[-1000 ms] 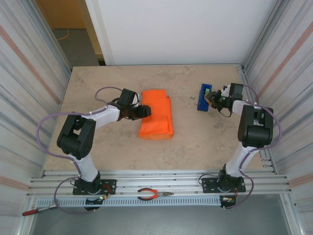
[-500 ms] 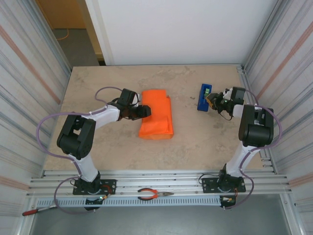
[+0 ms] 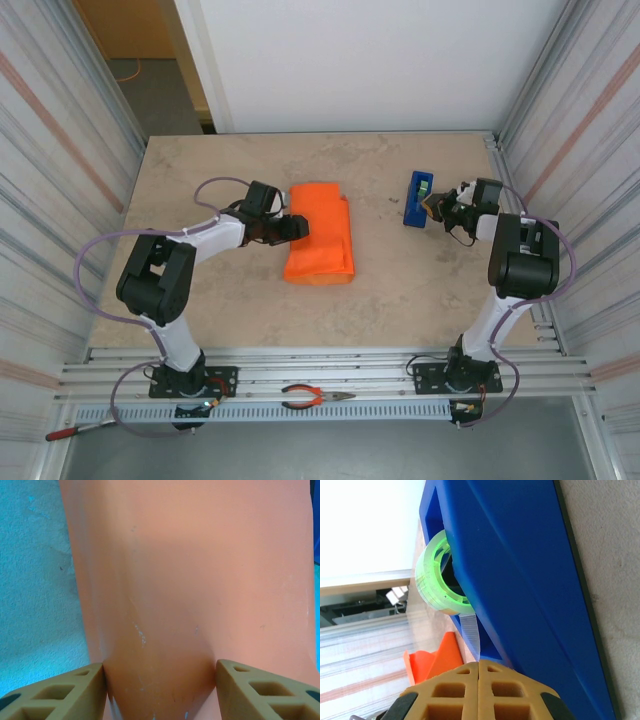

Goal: Wrap the gift box in paper

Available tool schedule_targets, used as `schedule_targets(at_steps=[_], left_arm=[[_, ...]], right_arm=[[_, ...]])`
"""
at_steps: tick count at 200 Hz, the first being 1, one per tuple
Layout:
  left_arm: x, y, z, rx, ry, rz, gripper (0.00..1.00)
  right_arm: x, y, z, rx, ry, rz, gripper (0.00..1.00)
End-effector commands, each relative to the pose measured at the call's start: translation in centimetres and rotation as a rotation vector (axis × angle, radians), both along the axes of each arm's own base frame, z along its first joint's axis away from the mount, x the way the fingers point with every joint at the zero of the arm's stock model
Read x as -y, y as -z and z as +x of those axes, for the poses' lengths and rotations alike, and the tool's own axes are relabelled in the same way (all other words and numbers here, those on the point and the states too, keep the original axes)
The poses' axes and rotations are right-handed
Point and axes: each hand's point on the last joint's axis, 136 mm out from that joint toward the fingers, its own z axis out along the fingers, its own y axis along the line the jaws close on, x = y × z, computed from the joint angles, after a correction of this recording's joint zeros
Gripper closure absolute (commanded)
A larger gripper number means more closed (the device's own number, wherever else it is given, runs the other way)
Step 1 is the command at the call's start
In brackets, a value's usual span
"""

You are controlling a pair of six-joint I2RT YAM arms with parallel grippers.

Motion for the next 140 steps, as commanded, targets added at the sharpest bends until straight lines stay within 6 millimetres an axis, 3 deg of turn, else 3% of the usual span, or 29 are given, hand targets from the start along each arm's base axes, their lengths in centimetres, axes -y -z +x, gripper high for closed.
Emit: schedule_targets(at_steps=[1,97,140], left_arm=[[-2.4,5.7,-4.0,-0.168,0.018,0.178,0.43],[-2.4,5.9,-4.1,-0.173,0.015,0.178,0.43],[-2.4,6.1,-4.2,-0.177,0.016,0.179,0.43]], right_arm=[[-0.4,-1.2,0.0,0.02,-0.02,0.026,1.0],[-1.6,-5.3,-0.4,0.084,-0.025,0.025,1.0],[-1.8,-5.6,-1.3,0.081,-0.024,0.02,1.0]])
